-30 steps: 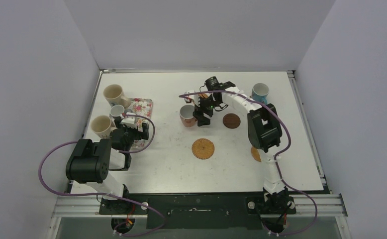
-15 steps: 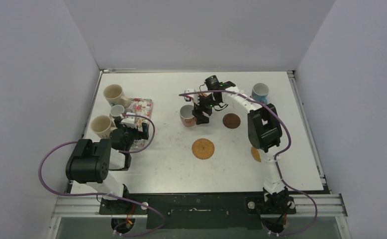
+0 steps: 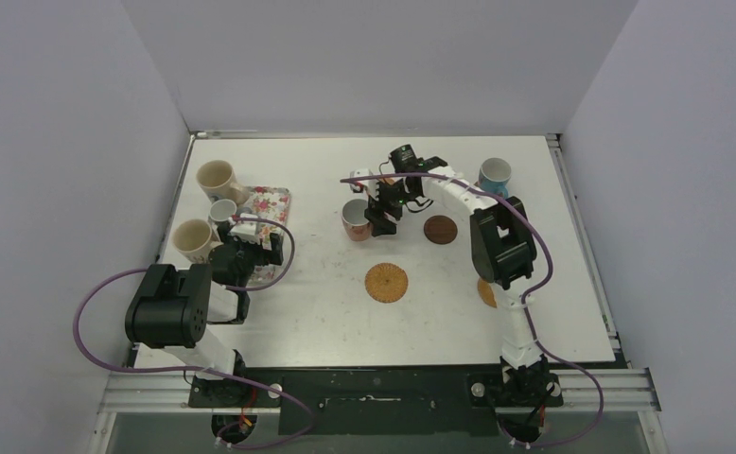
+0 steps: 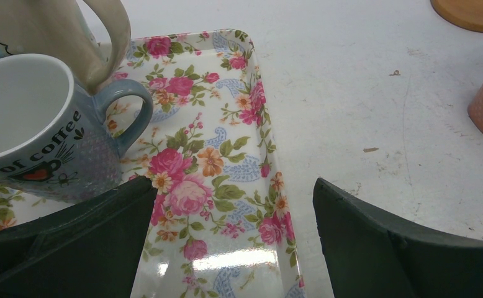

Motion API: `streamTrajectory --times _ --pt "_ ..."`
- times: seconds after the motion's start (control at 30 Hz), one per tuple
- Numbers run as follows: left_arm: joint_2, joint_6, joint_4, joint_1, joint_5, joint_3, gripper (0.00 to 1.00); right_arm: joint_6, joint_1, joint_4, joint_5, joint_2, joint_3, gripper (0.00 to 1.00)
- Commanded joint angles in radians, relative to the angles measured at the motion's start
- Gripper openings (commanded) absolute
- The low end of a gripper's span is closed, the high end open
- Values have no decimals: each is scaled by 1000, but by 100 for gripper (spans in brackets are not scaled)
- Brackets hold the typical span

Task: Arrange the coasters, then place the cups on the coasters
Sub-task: Pick up the cup from the tray.

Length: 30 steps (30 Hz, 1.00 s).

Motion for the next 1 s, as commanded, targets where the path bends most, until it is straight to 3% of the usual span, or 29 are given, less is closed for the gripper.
streamTrajectory --times 0.0,0.1,0.37,0.47,0.77,0.97 --pt "9 -9 60 6 -22 4 97 5 1 40 -21 -37 -2 71" --pt "8 -9 60 7 -20 4 97 -5 1 22 -21 -41 7 64" --pt "8 -9 61 7 -20 4 97 -2 -5 27 -26 -53 13 58" --pt "8 -9 60 6 -21 4 97 6 -4 34 -30 -54 14 50" --pt "8 -9 60 7 -21 4 97 10 15 29 -30 -61 12 0" --pt "9 -8 60 6 -21 5 97 26 16 26 -17 -79 -5 0"
